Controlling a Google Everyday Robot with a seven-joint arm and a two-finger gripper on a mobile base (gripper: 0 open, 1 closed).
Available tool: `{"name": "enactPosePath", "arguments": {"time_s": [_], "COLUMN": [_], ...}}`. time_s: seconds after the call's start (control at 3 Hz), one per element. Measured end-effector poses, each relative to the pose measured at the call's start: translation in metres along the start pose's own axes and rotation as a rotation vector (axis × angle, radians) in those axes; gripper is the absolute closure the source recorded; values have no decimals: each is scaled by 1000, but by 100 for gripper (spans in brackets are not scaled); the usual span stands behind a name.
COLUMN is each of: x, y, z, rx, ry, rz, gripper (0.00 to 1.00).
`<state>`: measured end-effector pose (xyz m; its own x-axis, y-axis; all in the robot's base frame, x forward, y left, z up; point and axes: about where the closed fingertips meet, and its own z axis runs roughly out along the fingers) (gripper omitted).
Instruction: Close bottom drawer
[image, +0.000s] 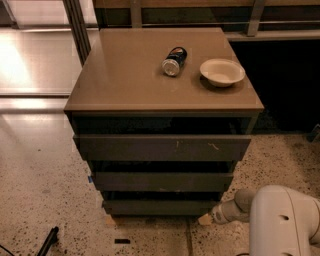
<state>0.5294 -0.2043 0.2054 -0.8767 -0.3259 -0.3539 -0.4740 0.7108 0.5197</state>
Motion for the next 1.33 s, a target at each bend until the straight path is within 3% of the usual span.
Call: {"name": "enactPosePath", "arguments": {"time_s": [0.67,1.0,1.33], "x": [0,0,0], "y": [0,0,0], "z": [0,0,0], "rx": [0,0,0], "ry": [0,0,0], "rz": [0,0,0], "gripper": [14,0,0]}}
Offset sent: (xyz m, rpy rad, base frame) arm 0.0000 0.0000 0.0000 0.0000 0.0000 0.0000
